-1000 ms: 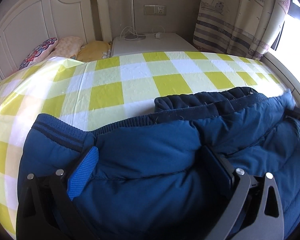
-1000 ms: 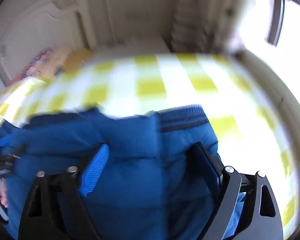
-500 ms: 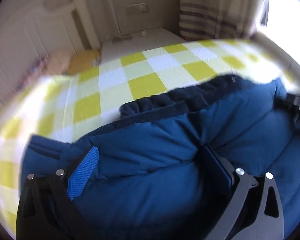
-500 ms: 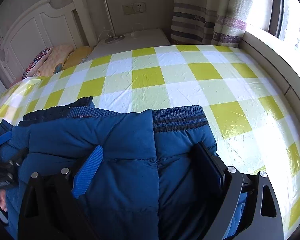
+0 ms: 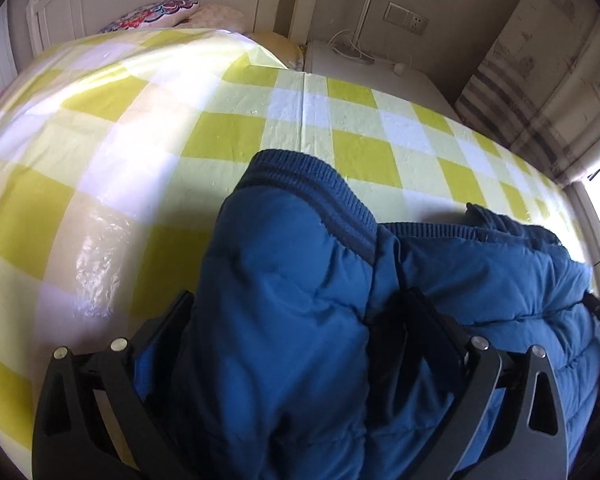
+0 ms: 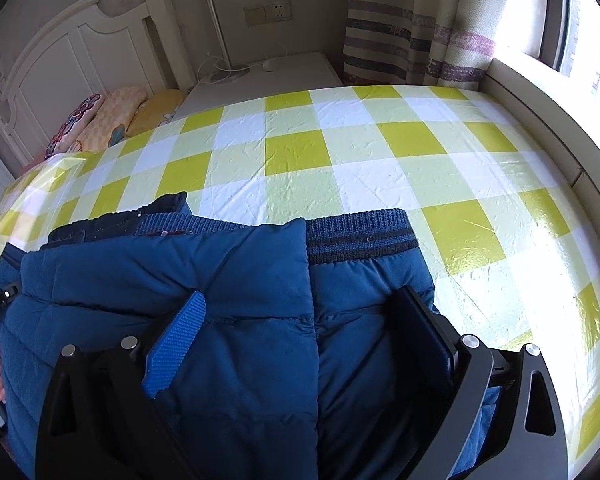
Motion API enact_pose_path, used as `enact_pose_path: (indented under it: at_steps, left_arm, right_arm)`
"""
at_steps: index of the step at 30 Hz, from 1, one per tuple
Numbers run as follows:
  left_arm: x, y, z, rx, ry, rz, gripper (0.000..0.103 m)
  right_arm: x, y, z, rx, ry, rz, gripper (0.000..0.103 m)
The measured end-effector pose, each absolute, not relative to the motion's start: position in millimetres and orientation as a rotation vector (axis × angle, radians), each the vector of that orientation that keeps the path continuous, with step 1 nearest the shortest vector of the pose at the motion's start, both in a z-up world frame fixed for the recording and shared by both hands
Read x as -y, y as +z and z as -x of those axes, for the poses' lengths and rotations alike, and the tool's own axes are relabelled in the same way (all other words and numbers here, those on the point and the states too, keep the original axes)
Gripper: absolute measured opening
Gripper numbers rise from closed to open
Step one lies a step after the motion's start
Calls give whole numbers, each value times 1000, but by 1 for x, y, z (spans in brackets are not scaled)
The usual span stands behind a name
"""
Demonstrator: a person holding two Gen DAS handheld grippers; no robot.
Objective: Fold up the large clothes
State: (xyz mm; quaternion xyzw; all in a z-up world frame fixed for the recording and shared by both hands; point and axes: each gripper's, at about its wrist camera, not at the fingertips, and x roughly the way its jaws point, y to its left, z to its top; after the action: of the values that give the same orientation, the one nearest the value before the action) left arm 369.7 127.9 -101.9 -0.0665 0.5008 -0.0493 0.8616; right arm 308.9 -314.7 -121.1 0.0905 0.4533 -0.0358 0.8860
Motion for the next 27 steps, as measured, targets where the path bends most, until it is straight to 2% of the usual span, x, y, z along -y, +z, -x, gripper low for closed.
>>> enact_pose_path:
  at_steps: [4, 7, 13, 16, 21, 27]
  left_arm:
    - [-122, -99, -366, -1027, -75, 108, 101]
    - [-116, -98, -362, -1002, -40, 43, 101]
    - [-117, -95, -359, -976, -14, 2, 101]
    - [-118, -95, -359, -979, -13, 10, 101]
    - [-119, -95, -360, -983, -20, 22, 101]
    - [-120, -95, -360, -979, -14, 10, 101]
  right_arm:
    - [276, -86, -290, -847, -64, -87, 90]
    - [209, -65, -272, -786, 89, 45, 92]
    - [106, -107, -253, -840, 282, 386, 93]
    - [134, -104, -261, -892, 288, 255, 93]
    - [217, -92, -253, -844, 112, 118, 93]
    - [315, -124, -253, -896, 57, -178, 95]
